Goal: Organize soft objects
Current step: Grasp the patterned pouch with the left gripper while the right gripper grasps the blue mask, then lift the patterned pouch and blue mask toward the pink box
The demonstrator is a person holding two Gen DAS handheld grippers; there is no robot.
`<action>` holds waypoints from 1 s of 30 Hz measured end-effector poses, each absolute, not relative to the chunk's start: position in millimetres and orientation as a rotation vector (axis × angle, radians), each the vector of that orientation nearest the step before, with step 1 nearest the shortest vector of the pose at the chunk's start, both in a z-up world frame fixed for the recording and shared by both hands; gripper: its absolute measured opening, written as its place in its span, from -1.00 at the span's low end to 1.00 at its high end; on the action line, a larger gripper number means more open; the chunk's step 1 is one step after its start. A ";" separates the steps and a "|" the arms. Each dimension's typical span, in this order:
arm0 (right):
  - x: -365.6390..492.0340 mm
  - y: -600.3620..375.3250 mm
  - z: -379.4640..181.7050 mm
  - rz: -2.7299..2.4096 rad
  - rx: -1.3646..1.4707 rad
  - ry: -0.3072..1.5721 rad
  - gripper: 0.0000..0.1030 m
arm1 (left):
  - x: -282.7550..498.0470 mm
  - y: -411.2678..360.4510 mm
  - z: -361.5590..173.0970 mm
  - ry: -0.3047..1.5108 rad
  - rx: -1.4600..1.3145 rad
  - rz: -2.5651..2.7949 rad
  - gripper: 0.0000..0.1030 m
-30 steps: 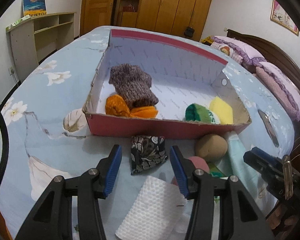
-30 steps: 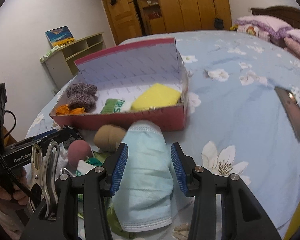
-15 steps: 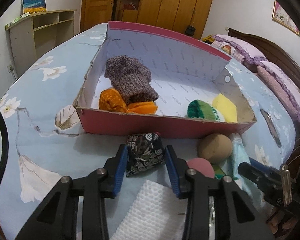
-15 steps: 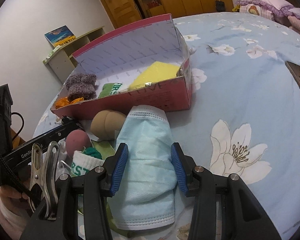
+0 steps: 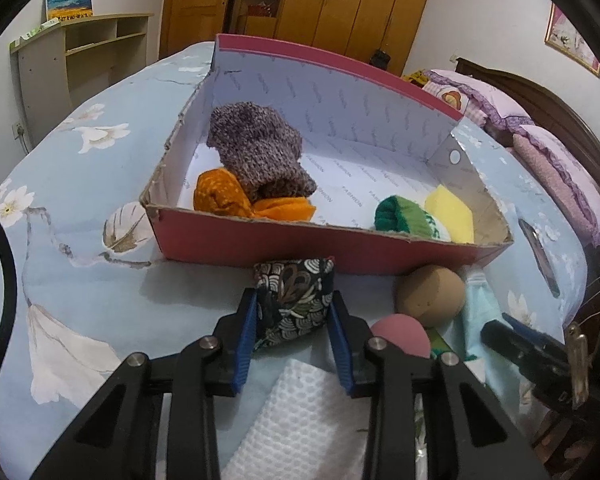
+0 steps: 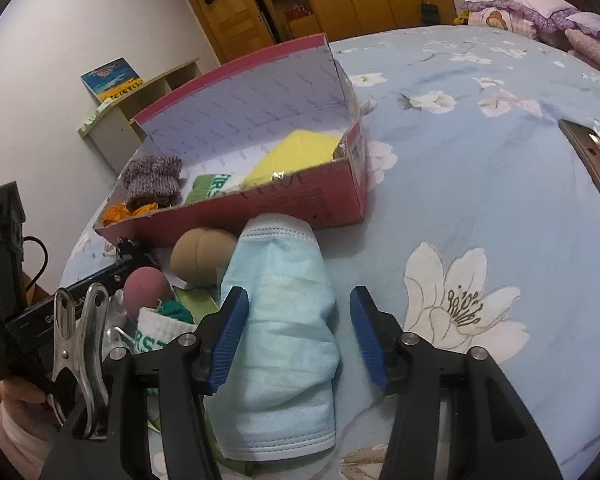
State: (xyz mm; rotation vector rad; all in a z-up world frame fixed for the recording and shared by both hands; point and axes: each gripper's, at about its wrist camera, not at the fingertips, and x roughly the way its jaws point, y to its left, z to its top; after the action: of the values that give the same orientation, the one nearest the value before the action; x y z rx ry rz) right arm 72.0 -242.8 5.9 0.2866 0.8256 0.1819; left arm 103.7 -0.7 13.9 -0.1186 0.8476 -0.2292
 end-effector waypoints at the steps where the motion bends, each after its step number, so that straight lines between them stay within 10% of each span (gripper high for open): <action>1: 71.9 -241.6 6.1 0.180 0.277 0.825 0.08 | 102.6 0.5 14.8 0.845 -0.121 -0.231 -0.32; 9: 69.1 -228.2 1.3 0.171 0.174 0.853 0.10 | 90.8 12.3 26.6 0.814 -0.152 -0.241 -0.32; 16: 62.4 -225.5 5.5 0.198 0.168 0.827 -0.41 | 79.6 18.5 38.5 0.782 -0.161 -0.251 -0.32; 30: 50.3 -223.4 31.8 0.195 0.139 0.724 -0.46 | 89.6 -2.1 70.1 0.705 -0.119 -0.289 -0.32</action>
State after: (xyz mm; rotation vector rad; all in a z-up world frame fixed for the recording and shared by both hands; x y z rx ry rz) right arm 50.3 -223.4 31.8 0.1386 0.7238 0.1951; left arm 89.6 -2.1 70.1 -0.1194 0.7046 -0.2888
